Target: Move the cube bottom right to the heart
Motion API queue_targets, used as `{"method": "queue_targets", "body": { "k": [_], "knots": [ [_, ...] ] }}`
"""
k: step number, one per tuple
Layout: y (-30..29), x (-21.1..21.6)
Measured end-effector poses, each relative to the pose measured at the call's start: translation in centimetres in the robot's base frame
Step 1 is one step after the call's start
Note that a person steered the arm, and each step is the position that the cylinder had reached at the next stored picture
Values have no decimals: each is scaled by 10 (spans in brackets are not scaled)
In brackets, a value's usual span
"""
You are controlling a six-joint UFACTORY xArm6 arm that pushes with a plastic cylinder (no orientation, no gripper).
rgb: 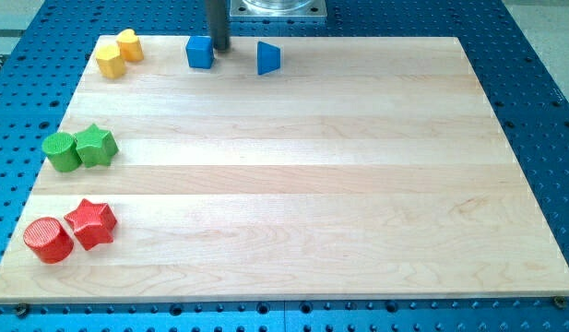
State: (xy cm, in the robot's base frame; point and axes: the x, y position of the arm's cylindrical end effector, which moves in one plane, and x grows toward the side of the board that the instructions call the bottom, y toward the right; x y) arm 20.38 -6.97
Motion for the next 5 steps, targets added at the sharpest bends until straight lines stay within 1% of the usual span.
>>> {"method": "queue_targets", "body": {
  "k": [1, 2, 3, 4, 5],
  "knots": [
    [23, 2],
    [-20, 34],
    [-47, 56],
    [-3, 50],
    [1, 23]
  ]
}}
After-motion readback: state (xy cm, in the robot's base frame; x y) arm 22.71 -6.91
